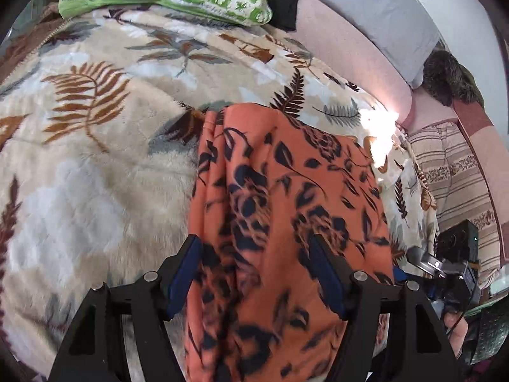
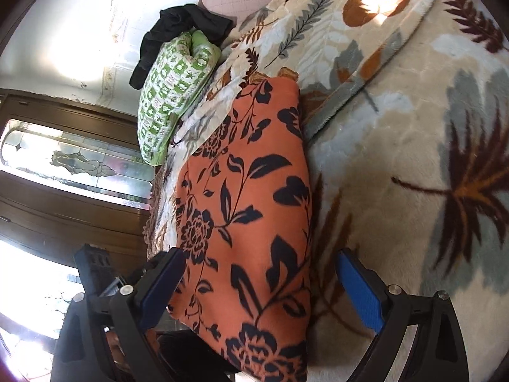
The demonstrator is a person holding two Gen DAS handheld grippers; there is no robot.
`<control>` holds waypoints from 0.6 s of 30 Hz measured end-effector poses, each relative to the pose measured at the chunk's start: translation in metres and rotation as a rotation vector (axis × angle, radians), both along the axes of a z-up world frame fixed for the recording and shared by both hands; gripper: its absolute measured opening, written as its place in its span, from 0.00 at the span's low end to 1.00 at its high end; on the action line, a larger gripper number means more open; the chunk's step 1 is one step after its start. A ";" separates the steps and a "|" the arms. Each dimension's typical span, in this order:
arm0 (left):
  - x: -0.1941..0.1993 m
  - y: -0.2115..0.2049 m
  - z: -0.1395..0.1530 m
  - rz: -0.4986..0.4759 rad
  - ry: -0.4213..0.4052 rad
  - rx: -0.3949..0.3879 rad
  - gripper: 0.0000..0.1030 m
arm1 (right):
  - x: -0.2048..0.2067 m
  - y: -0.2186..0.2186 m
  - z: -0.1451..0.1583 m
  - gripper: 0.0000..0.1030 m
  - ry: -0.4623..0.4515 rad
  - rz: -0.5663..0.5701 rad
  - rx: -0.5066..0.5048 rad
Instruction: Fold small clothes
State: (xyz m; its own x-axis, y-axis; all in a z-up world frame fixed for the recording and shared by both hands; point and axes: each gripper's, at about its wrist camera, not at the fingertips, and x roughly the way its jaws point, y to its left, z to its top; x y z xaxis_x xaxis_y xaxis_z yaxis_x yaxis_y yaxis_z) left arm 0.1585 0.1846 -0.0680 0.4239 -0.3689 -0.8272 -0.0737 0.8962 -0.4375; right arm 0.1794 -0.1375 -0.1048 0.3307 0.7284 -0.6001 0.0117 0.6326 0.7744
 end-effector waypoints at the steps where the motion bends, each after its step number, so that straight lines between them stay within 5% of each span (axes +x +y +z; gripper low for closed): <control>1: 0.006 0.005 -0.012 0.023 0.034 -0.006 0.70 | 0.005 0.003 -0.002 0.94 0.002 0.002 -0.005; 3: 0.008 0.011 -0.028 0.019 0.051 -0.102 0.68 | 0.014 0.009 -0.007 0.94 0.007 0.013 -0.004; 4: 0.006 0.012 -0.029 0.016 0.039 -0.119 0.50 | 0.018 0.013 -0.011 0.94 0.015 0.020 -0.004; 6: 0.003 0.008 -0.027 -0.008 0.041 -0.140 0.38 | 0.026 0.027 -0.016 0.90 0.016 0.079 -0.003; 8: 0.003 0.003 -0.022 -0.024 0.036 -0.112 0.32 | 0.030 0.048 -0.017 0.57 0.022 0.159 -0.112; 11: 0.001 -0.005 -0.003 -0.038 -0.005 -0.103 0.28 | 0.033 0.052 0.001 0.35 -0.019 0.190 -0.140; 18: 0.017 -0.075 0.057 -0.114 -0.187 -0.143 0.28 | 0.038 -0.009 0.091 0.33 -0.229 0.170 -0.217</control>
